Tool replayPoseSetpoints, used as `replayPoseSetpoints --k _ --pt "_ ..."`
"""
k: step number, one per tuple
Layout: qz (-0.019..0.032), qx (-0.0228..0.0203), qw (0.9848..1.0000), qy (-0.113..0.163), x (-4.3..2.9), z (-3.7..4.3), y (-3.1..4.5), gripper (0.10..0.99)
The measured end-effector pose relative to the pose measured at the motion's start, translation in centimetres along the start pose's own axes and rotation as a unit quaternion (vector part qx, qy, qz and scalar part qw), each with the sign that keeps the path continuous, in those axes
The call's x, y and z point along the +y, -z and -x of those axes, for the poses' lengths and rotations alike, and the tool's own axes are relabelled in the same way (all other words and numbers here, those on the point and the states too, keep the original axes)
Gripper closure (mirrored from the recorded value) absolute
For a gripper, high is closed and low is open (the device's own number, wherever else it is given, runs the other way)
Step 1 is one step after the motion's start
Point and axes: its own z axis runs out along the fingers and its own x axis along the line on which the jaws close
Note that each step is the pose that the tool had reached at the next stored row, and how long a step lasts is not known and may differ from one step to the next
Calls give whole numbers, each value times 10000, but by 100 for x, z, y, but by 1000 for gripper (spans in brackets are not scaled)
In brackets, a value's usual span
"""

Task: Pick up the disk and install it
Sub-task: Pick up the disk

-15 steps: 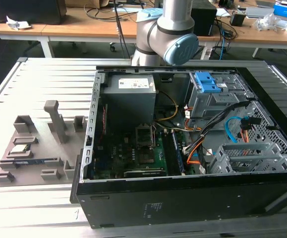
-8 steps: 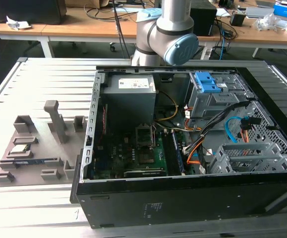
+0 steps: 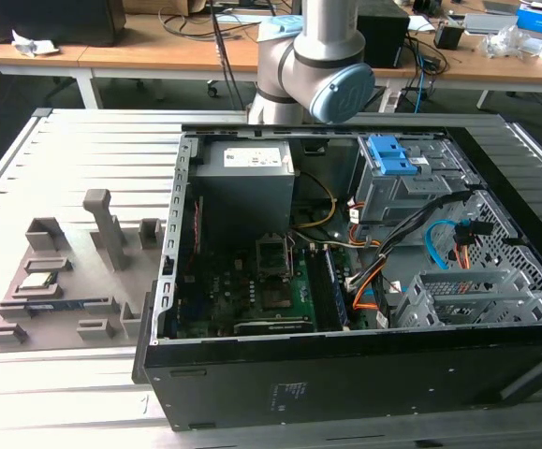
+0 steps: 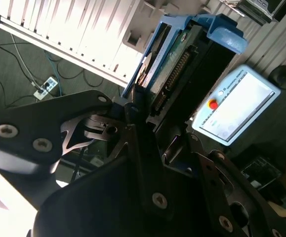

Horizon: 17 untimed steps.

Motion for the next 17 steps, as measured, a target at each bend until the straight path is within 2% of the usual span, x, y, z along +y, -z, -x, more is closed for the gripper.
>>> replayPoseSetpoints --k 5,8,10,11,15,16,17 --pt "0 -4 10000 -1 0 -3 110 725" --pt "1 -40 10000 -1 -1 -4 117 725" --pt "5 -243 9997 -2 0 -4 116 725" --pt "5 -269 9996 -2 0 -4 116 725" --pt "6 -278 9996 -3 -3 -4 116 725" --pt "7 -276 9996 -2 -43 -3 117 725" --pt "14 -273 9996 -2 -123 0 115 725"
